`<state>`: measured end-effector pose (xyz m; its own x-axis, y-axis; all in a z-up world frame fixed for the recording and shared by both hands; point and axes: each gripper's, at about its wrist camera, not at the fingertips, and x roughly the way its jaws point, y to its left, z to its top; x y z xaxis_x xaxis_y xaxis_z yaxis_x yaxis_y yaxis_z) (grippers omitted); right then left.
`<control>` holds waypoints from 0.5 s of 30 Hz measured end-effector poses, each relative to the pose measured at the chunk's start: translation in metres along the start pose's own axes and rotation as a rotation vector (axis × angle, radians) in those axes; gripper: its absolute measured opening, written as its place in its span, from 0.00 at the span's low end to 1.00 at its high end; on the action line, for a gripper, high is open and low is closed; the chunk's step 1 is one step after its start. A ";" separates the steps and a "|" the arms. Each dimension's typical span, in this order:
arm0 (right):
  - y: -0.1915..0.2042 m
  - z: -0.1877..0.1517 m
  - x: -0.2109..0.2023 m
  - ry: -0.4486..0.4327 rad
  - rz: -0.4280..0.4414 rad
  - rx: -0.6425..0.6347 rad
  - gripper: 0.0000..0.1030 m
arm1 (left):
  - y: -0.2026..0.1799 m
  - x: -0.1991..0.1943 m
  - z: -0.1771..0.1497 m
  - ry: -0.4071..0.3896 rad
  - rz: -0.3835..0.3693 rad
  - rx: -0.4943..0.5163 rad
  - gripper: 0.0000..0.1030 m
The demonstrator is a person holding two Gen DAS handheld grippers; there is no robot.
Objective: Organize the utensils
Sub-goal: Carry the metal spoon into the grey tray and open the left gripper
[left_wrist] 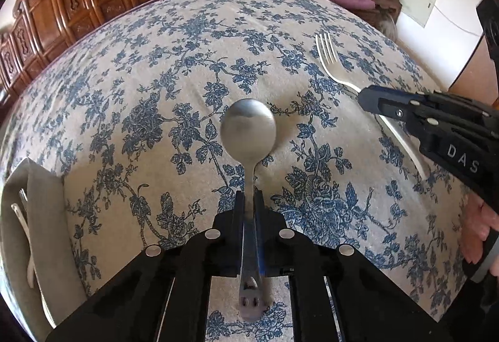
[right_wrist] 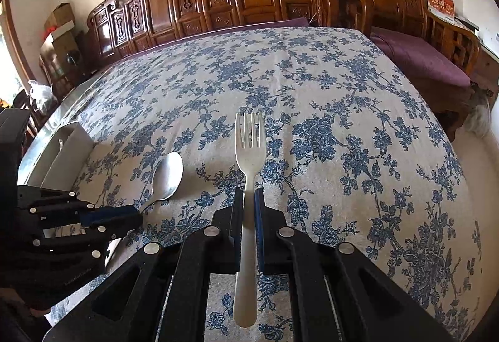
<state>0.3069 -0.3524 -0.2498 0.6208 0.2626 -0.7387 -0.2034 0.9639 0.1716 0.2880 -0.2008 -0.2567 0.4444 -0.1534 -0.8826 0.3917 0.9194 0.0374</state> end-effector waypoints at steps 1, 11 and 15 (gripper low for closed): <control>0.001 0.000 0.000 0.001 -0.001 -0.002 0.08 | 0.000 -0.001 -0.001 0.000 -0.003 0.002 0.05; 0.021 -0.001 -0.001 -0.004 0.001 -0.039 0.08 | 0.014 -0.045 -0.020 -0.071 0.024 -0.002 0.05; 0.033 0.000 -0.001 -0.007 0.015 -0.052 0.08 | 0.025 -0.068 -0.023 -0.110 0.045 -0.010 0.05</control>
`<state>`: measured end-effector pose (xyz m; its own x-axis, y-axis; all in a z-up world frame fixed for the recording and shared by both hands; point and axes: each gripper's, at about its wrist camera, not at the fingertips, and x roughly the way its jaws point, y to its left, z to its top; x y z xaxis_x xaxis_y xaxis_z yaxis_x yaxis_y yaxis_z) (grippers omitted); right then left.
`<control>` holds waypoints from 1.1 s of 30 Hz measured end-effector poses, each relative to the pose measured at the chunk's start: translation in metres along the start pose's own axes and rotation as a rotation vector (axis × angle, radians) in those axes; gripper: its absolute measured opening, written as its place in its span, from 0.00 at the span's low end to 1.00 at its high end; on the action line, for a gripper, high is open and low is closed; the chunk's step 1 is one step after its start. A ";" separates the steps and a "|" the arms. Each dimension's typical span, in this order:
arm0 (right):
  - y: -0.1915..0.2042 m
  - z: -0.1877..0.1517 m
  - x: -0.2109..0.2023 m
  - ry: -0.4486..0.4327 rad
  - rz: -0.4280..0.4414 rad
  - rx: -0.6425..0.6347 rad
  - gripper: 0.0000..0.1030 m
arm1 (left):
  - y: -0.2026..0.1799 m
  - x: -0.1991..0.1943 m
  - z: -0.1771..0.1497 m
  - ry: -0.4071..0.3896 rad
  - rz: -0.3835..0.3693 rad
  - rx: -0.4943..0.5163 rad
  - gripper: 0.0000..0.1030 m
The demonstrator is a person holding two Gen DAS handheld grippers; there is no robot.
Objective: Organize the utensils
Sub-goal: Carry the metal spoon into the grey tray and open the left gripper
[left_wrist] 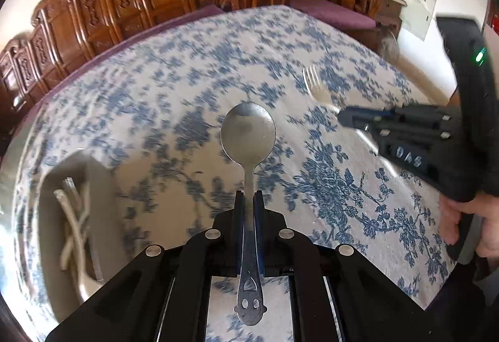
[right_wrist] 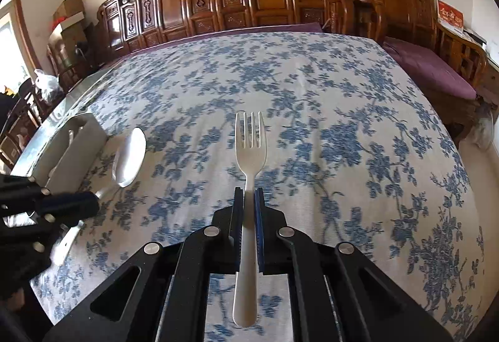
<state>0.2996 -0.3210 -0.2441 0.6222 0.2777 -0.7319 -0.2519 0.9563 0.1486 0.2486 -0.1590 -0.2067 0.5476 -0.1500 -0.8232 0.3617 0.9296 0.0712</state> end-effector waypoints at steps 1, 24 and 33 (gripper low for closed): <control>0.004 0.000 0.000 0.000 0.003 -0.005 0.08 | 0.005 -0.007 0.000 -0.009 0.004 -0.006 0.05; 0.091 0.002 0.010 0.014 0.084 -0.144 0.08 | 0.102 -0.054 -0.021 -0.081 0.120 -0.146 0.05; 0.102 0.003 0.010 0.010 0.109 -0.160 0.08 | 0.141 -0.046 -0.034 -0.063 0.157 -0.211 0.05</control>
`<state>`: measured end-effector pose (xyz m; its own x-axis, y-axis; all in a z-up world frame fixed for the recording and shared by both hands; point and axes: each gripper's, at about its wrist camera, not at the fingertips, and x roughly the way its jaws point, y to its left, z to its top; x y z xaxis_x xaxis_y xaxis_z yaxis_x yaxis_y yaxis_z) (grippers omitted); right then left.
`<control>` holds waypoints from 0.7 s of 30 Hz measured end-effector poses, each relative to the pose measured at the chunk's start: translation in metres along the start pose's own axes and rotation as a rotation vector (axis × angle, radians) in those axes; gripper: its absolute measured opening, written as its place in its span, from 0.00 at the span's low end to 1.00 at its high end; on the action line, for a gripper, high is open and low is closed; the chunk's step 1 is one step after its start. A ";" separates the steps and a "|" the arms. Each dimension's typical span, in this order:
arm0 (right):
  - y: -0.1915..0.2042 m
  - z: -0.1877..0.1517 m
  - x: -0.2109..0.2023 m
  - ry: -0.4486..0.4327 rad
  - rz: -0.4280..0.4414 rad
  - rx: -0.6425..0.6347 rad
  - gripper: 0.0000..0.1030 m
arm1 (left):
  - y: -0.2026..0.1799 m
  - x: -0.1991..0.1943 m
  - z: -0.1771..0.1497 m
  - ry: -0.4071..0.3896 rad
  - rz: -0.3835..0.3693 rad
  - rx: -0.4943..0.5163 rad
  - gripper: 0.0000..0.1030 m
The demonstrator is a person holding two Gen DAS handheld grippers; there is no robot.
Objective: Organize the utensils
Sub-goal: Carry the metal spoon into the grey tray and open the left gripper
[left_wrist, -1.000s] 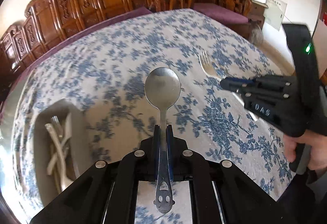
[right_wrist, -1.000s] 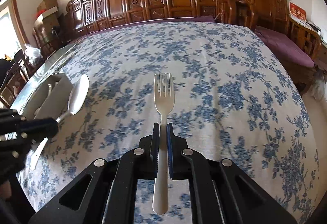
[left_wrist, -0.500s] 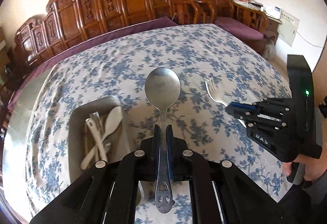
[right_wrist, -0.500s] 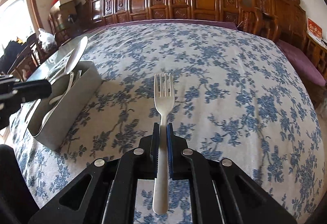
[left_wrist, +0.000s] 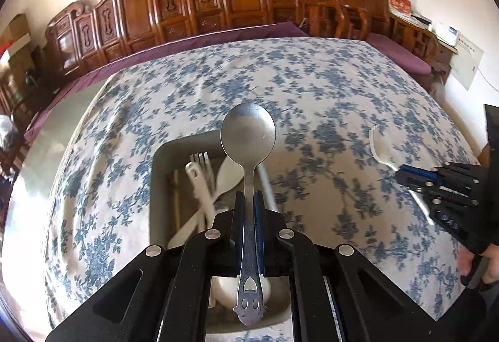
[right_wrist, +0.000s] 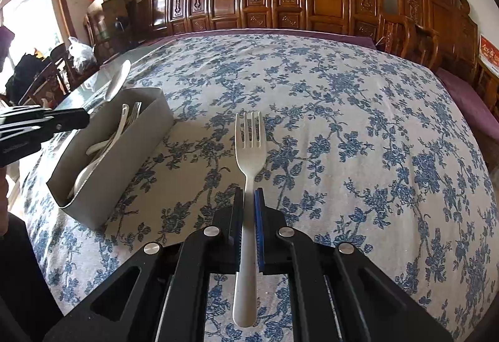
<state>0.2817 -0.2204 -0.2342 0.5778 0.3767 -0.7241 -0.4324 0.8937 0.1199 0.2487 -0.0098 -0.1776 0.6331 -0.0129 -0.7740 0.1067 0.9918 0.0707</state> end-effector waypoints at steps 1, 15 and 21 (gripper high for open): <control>0.001 0.000 0.000 -0.002 0.003 -0.001 0.08 | 0.004 0.003 -0.001 0.005 0.004 -0.007 0.05; 0.015 0.002 -0.005 -0.017 0.036 -0.027 0.08 | 0.046 0.039 -0.023 0.059 0.037 -0.097 0.05; 0.021 0.002 -0.007 -0.019 0.044 -0.037 0.08 | 0.051 0.048 -0.029 0.083 0.035 -0.100 0.05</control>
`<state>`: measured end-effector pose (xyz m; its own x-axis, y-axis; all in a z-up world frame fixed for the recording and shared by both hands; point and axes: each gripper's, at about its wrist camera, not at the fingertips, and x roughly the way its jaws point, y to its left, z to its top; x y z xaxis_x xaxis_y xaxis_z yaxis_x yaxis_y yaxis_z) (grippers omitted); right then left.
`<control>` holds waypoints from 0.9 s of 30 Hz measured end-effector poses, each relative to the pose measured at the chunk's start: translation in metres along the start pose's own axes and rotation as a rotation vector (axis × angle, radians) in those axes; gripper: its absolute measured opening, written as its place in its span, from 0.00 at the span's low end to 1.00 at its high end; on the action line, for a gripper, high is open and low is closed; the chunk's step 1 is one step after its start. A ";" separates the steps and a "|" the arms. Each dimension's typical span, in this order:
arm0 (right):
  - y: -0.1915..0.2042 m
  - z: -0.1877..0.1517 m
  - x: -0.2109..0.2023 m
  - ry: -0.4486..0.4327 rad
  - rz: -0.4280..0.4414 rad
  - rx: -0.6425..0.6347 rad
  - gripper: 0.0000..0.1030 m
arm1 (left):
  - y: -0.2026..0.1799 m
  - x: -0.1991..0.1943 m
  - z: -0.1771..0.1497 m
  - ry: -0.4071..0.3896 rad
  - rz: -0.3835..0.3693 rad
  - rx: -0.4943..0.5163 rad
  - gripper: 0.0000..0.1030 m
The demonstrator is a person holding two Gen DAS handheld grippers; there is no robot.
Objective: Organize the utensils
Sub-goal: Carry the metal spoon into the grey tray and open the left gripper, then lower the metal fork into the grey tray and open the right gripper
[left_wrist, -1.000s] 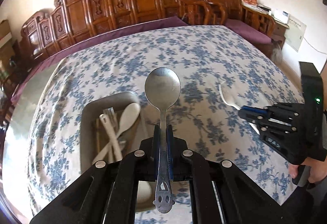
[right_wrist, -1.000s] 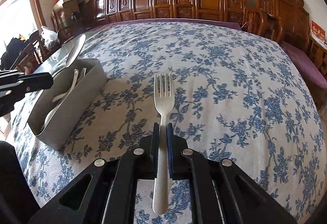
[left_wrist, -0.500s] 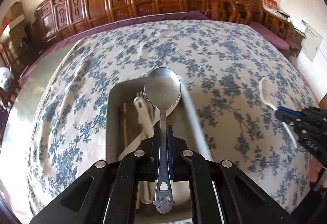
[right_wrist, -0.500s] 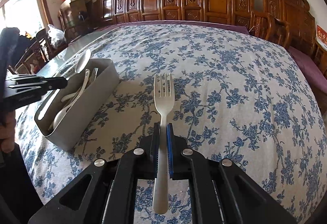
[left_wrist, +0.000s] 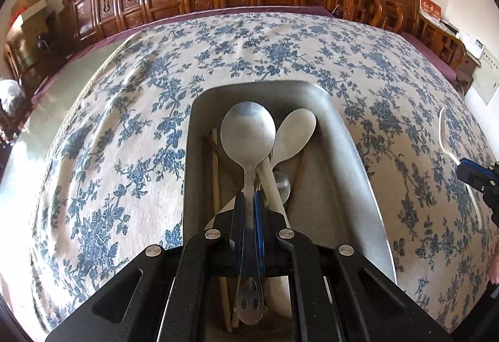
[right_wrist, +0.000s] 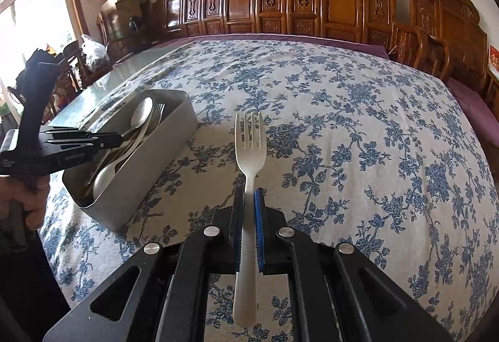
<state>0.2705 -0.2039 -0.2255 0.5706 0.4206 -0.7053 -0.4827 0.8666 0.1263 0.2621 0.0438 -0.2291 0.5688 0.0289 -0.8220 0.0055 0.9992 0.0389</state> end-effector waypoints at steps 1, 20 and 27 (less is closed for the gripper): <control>0.001 0.000 0.000 0.000 0.001 -0.001 0.08 | 0.000 0.001 0.000 0.002 0.000 0.002 0.05; 0.022 0.003 -0.016 -0.034 0.025 -0.009 0.08 | 0.003 -0.010 0.002 -0.024 -0.001 0.001 0.21; 0.040 0.005 -0.024 -0.044 0.068 0.012 0.08 | 0.014 -0.034 0.004 -0.090 0.000 0.010 0.34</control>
<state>0.2408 -0.1775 -0.1999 0.5658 0.4899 -0.6632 -0.5134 0.8387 0.1816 0.2461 0.0564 -0.1981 0.6401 0.0255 -0.7678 0.0134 0.9989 0.0443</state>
